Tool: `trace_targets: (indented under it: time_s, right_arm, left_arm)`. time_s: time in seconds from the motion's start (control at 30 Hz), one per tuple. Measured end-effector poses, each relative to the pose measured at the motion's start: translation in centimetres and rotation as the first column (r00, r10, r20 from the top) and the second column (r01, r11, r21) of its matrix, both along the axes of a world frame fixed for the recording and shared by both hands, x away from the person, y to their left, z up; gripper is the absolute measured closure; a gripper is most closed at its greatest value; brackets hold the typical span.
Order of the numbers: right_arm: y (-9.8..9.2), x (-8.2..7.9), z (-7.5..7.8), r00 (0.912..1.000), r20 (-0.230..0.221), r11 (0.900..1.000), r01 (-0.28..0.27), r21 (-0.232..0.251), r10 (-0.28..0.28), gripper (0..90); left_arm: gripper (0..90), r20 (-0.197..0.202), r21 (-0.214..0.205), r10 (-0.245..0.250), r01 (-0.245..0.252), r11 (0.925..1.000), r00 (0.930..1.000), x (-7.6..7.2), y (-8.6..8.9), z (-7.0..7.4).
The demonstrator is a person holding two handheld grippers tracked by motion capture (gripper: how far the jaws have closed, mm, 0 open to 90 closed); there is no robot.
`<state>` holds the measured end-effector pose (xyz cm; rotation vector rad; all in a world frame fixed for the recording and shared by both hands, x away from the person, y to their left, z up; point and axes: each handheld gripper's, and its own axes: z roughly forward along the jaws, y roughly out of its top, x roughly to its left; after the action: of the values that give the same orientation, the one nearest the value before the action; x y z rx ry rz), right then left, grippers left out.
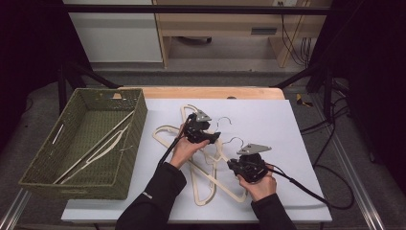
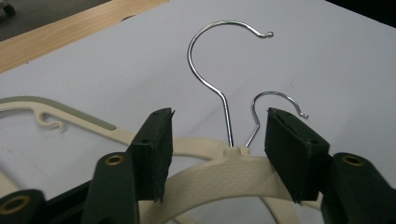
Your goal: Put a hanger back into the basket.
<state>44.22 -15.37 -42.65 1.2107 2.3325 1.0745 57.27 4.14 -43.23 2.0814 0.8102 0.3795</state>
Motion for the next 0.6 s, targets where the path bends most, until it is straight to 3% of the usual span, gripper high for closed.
trace_targets:
  time_s: [0.2,0.43,0.6]
  right_arm:
    - [0.05,-0.23,0.17,1.0000,0.006,1.0000,0.000,0.005,0.000,80.3]
    - [0.12,-0.42,0.15,0.9999,0.005,0.9999,-0.016,-0.002,0.016,80.4]
    - [0.24,-0.48,0.02,0.9998,-0.008,0.9998,-0.021,0.002,0.021,80.3]
  left_arm:
    - [60.6,0.001,0.004,-0.021,0.021,0.9998,0.9998,-0.03,-0.69,0.26]
    - [80.8,-0.035,-0.003,-0.025,0.025,0.9997,0.9991,0.00,-0.40,0.38]
    - [82.8,-0.020,0.015,-0.023,0.023,0.9996,0.9995,-0.63,-0.29,0.99]
